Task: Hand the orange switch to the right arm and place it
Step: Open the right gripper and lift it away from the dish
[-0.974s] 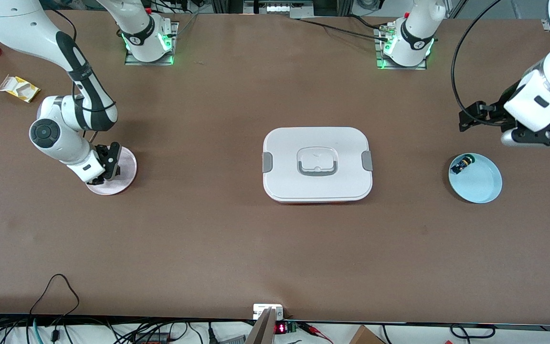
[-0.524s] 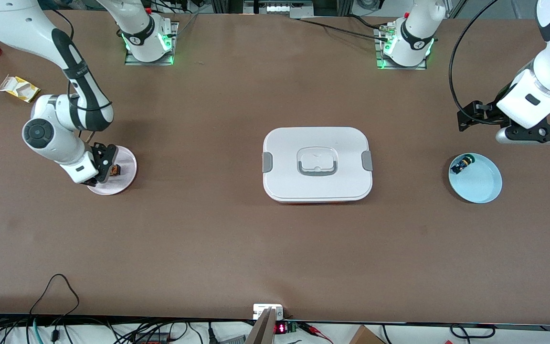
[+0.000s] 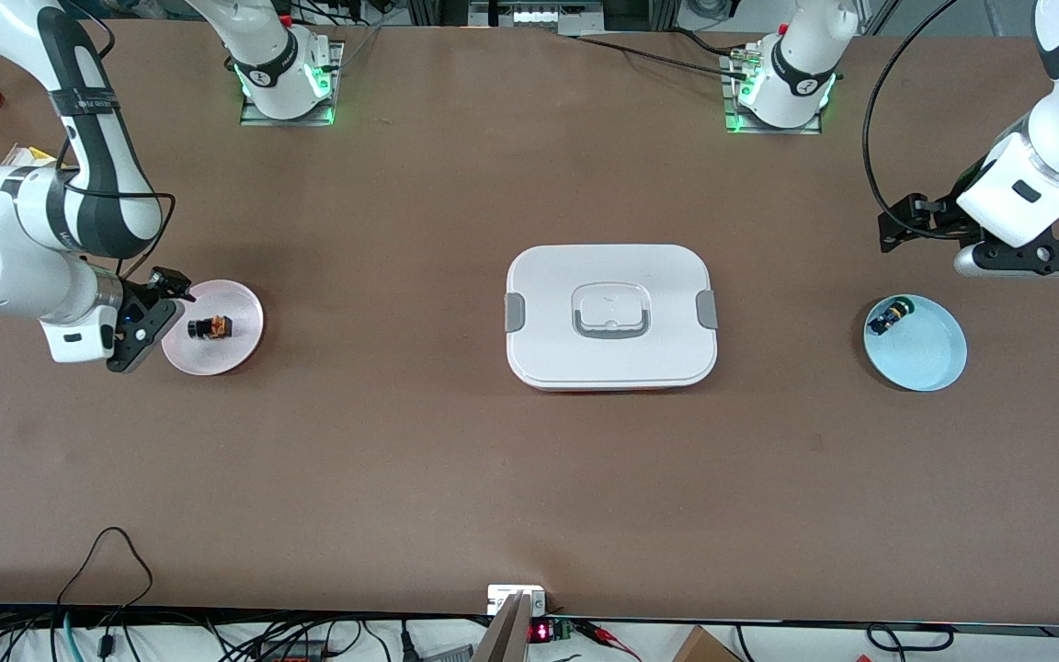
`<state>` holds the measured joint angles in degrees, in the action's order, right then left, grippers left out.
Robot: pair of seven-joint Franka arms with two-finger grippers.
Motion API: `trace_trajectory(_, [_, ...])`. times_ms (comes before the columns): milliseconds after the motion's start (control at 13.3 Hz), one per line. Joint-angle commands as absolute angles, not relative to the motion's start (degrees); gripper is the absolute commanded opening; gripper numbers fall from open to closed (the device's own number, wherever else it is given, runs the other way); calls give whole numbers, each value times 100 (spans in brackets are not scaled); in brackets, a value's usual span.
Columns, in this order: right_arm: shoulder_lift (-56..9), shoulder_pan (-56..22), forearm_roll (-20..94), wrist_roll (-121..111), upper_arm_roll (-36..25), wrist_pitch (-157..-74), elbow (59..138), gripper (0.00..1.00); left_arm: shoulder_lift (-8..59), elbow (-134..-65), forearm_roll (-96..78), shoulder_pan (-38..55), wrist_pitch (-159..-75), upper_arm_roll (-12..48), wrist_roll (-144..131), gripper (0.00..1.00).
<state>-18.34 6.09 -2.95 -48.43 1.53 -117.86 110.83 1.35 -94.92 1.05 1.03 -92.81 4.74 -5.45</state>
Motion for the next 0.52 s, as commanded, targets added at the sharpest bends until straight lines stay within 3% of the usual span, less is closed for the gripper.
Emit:
trace_trajectory(0, [-1855, 423, -141, -3162, 176, -10893, 10750, 100, 79, -9527, 0, 105, -9308, 439, -545, 100])
trace_trajectory(300, [-1644, 264, 220, -1119, 185, -9978, 10591, 100, 70, -9519, 9, 114, -9299, 448, -545, 100])
trace_trajectory(449, [-1643, 255, 220, -617, 185, -9373, 10154, 100, 79, -9519, 9, 114, -9299, 448, -545, 100])
